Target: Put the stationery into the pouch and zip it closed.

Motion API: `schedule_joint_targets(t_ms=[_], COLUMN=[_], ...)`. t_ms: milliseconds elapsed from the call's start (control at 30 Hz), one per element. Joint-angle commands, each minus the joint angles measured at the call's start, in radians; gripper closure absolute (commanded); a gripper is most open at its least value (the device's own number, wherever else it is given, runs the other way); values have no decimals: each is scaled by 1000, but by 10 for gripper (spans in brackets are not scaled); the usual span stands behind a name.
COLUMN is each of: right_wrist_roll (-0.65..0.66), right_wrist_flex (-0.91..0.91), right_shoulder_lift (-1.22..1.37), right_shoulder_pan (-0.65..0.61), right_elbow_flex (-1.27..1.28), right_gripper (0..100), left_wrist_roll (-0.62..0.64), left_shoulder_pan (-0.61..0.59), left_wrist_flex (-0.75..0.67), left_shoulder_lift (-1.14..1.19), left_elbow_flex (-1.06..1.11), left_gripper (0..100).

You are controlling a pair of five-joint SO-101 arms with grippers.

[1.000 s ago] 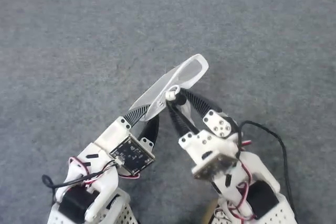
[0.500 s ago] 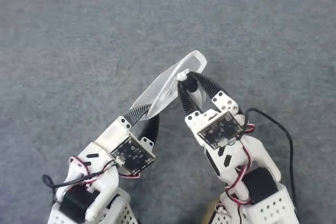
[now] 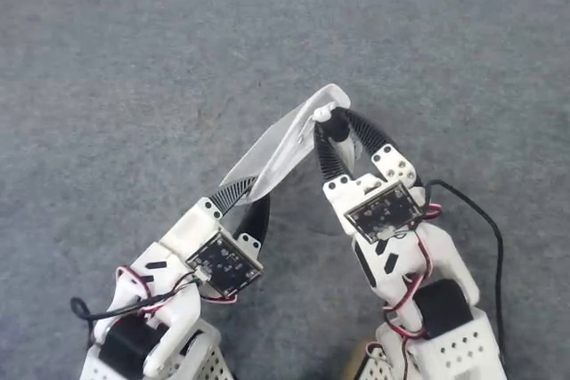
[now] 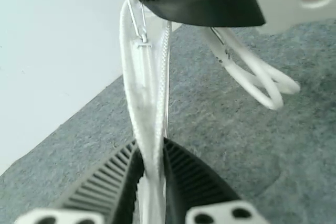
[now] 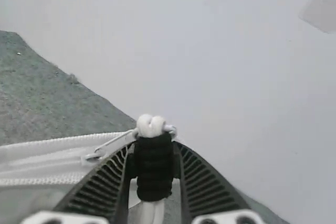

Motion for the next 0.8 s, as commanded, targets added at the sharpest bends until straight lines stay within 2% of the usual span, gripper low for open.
schedule_joint_targets(t_ms=[0,200,667,767], right_wrist_roll=[-14,-9,-55,-55], right_wrist_flex=[-50,-107,-386,-417], right_shoulder_lift=[-7,33,292,323], right_shoulder_pan=[67,73,242,268], right_elbow_flex=[-49,-38,-40,-40], right_gripper=[992,992,992,992], left_wrist_roll=[-9,-9,-9,-9], left_shoulder_pan=[-8,-8,-9,-44], left_wrist_flex=[0,12,12,6], left_shoulder_lift=[-9,-11,-9,-9], left_elbow_flex=[-1,-12,-12,-13], left_gripper=[991,991,991,991])
